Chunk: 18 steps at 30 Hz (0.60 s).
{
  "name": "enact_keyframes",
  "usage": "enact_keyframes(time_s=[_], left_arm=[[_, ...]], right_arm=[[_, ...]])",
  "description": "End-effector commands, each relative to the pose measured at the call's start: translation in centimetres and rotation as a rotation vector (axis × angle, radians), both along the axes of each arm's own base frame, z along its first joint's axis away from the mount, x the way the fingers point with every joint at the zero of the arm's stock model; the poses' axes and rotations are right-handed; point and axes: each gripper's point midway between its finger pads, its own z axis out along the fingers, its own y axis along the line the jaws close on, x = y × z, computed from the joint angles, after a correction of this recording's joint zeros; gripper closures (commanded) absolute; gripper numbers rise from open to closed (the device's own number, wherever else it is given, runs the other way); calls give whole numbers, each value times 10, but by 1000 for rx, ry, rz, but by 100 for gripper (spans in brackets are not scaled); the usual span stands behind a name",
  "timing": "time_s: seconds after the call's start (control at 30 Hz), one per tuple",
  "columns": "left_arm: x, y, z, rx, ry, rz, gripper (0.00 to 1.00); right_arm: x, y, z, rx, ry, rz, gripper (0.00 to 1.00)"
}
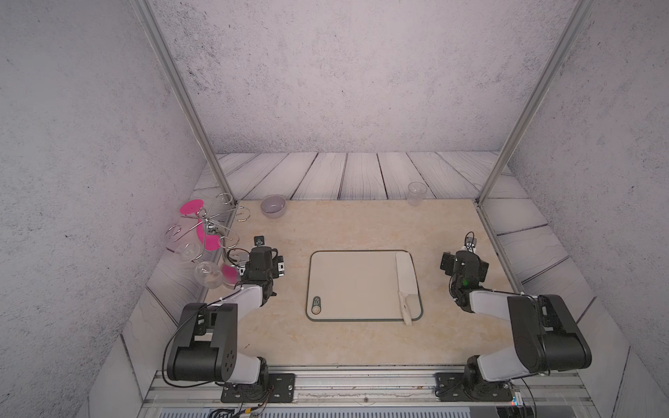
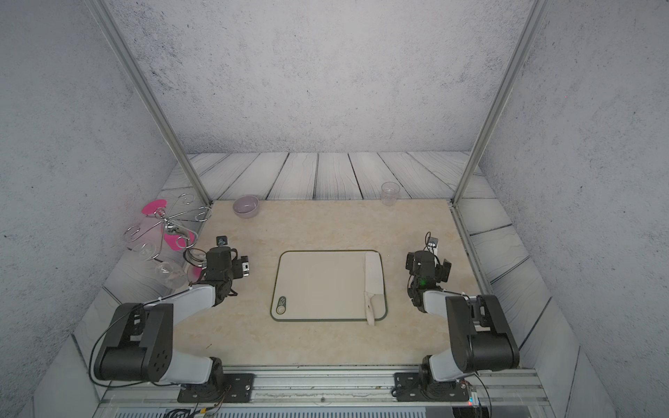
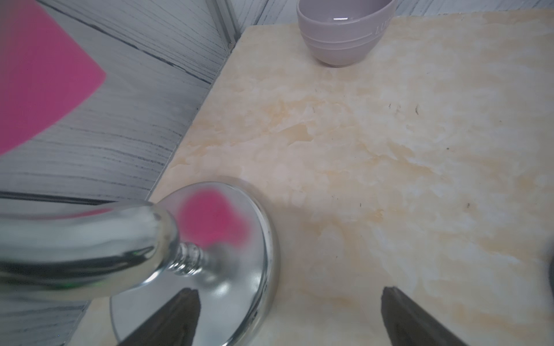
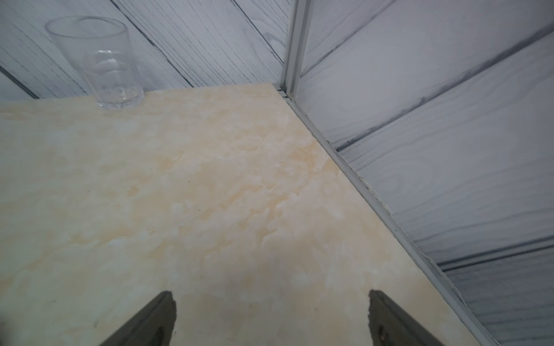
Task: Align the knife with the edge of the cutting board
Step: Reset both arms
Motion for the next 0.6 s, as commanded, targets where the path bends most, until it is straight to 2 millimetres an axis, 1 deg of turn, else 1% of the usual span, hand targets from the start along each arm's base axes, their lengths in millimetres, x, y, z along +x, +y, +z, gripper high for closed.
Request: enact_keyframes(time_s=[0.0,0.03,0.2,0.33,0.4,0.57], left_arm=[[28,-10,26,6,-149,-80,0],[29,-10,26,2,-172,-85,0],[29,-11,22,-48,-160,-129,0],[25,-19,17,-68,-192,-185,0],[23,-17,16,-66,-221,-177,0],[23,-17,15,-73,-213,-177,0]], right_arm=[[6,12,-2,2,-56,83,1],[6,13,-6,3,-33,87,1],[11,22,-5,7,-12,146,1],[11,22,-5,8,-13,147,1],[11,23,-5,8,-15,148,1],[11,22,-6,9,-10,147,1]])
